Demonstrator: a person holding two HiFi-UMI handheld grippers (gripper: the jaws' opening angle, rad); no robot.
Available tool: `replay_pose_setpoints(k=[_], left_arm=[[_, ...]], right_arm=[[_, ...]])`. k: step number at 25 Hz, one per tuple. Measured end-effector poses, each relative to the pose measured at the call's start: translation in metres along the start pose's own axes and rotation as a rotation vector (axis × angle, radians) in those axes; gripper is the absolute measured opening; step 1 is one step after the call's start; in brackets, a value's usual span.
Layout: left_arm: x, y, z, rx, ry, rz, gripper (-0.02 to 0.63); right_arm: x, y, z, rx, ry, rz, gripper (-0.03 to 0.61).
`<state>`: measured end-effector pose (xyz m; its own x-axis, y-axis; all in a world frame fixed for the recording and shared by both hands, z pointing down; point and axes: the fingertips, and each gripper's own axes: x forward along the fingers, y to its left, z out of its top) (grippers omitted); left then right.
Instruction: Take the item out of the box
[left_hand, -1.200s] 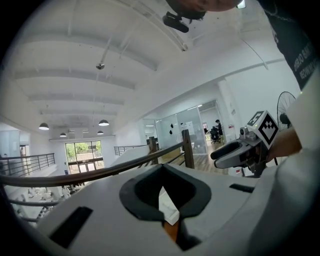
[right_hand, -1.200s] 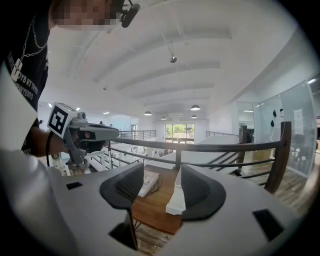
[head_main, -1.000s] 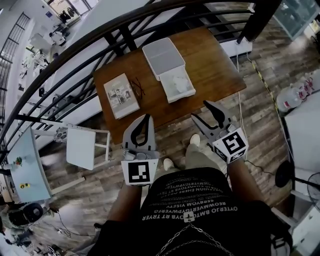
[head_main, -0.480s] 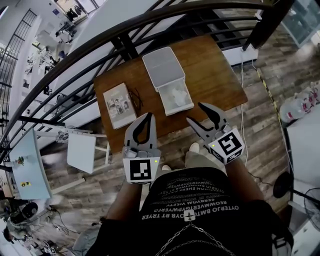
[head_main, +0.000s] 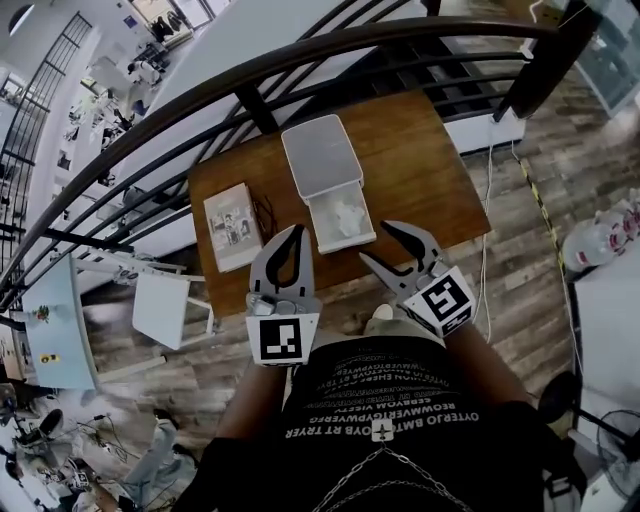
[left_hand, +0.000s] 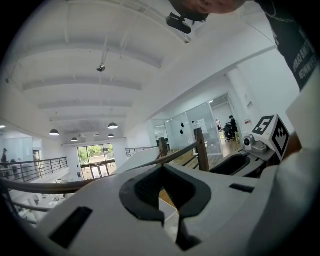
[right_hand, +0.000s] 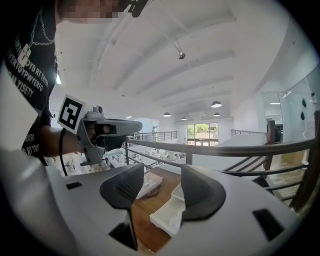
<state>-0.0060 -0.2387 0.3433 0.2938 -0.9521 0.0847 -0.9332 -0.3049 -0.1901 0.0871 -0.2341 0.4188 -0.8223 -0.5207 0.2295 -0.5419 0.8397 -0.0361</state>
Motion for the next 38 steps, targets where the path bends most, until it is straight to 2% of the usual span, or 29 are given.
replay_pose_setpoints(k=[4, 9, 13, 20, 26, 32, 38], left_arm=[[0.0, 0.004, -0.008, -0.005, 0.025, 0.053, 0.006], [-0.01, 0.033, -0.027, -0.009, 0.071, 0.119, 0.006], [-0.007, 0.054, -0.039, -0.01, 0.091, 0.134, 0.006], [0.029, 0.098, -0.041, 0.0, 0.074, 0.096, 0.006], [0.056, 0.137, -0.061, -0.021, 0.102, 0.065, 0.006], [0.086, 0.157, -0.078, -0.025, 0.117, 0.011, 0.006], [0.106, 0.171, -0.092, -0.041, 0.137, -0.021, 0.006]], right_arm=[[0.011, -0.012, -0.023, 0.004, 0.044, 0.031, 0.209], [0.05, -0.016, -0.069, 0.001, 0.157, 0.076, 0.207], [0.08, -0.021, -0.105, 0.021, 0.242, 0.097, 0.207], [0.132, -0.042, -0.152, 0.035, 0.364, 0.081, 0.21], [0.166, -0.055, -0.198, 0.068, 0.479, 0.055, 0.215], [0.188, -0.07, -0.254, 0.06, 0.646, 0.031, 0.219], [0.208, -0.072, -0.288, 0.076, 0.788, 0.071, 0.238]])
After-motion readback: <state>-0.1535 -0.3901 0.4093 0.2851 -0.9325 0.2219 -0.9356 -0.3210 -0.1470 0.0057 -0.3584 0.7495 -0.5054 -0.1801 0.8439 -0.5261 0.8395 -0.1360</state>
